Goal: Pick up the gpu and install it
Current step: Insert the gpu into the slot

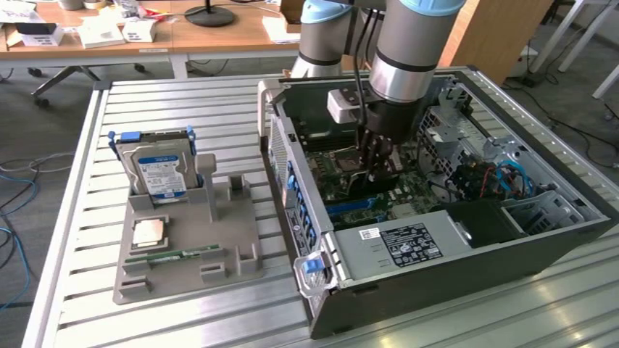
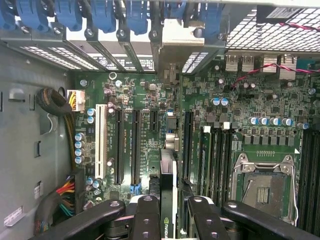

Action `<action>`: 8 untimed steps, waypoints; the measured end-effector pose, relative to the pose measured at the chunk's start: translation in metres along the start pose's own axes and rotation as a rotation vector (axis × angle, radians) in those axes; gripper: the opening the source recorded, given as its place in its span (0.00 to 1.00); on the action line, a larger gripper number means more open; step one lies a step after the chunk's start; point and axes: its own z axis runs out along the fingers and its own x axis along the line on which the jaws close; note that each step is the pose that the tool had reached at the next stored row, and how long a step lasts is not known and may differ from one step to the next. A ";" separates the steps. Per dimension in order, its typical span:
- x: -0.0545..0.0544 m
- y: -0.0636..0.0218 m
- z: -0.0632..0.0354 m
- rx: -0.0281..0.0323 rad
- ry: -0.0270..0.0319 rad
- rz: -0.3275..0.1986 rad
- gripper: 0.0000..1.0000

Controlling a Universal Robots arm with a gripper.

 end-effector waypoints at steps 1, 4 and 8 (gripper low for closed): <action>0.000 0.0002 0.0000 0.0000 0.0000 0.000 0.26; 0.000 0.0011 0.0000 0.0000 -0.0001 0.000 0.26; 0.000 0.0021 0.0000 0.0000 -0.0001 0.000 0.26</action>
